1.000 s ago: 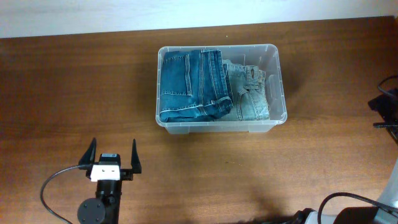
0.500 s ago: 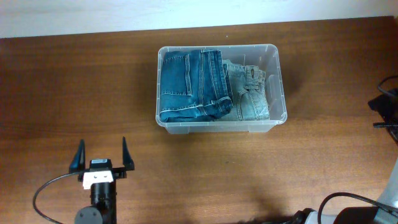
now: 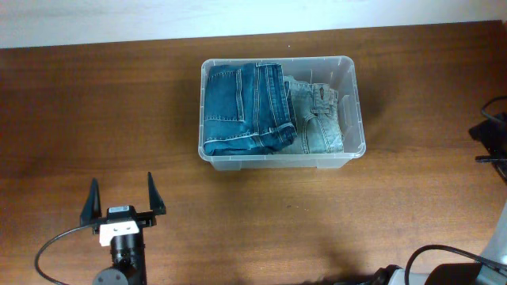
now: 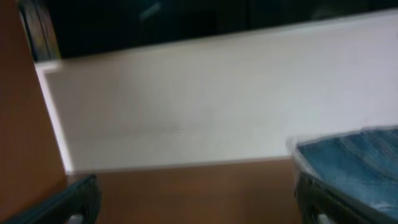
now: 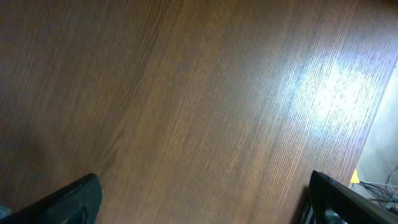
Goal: Pack container
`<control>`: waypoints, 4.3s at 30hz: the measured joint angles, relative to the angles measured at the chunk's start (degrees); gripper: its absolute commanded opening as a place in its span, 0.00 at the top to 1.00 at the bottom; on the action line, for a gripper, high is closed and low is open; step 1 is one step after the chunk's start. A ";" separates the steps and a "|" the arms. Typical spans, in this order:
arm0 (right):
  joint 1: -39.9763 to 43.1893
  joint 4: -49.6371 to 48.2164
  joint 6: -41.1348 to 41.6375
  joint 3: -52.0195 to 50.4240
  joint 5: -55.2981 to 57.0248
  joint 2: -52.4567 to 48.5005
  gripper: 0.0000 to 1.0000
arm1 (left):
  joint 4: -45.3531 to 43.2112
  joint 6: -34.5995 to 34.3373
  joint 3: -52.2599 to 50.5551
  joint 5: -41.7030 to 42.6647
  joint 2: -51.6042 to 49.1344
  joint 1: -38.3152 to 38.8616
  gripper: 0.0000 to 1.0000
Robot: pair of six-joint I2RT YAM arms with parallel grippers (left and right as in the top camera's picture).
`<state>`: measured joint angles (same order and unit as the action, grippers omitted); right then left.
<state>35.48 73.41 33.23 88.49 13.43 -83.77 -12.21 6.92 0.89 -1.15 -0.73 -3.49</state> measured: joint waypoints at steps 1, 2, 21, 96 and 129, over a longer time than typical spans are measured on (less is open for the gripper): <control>0.00 0.02 0.07 0.00 0.00 0.00 0.02 | 0.68 0.00 0.00 -0.02 0.00 -0.04 0.01; 0.02 0.00 0.04 0.00 0.00 0.00 0.01 | 2.40 0.00 -0.07 -0.31 0.00 -0.09 0.01; 0.00 0.00 0.07 0.00 0.00 0.02 0.02 | 16.74 0.00 -0.15 -0.85 0.11 1.86 0.01; -27.85 -55.41 -1.36 -63.14 -2.45 66.71 0.02 | 16.74 0.00 -0.15 -0.85 0.11 3.10 0.01; -33.51 -69.61 -17.18 -87.82 -7.69 83.03 0.01 | 16.76 0.00 -0.15 -0.83 0.11 3.10 0.01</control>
<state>1.98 3.79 16.05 0.67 5.74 -0.73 4.56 6.92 0.73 -1.98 -0.62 -0.38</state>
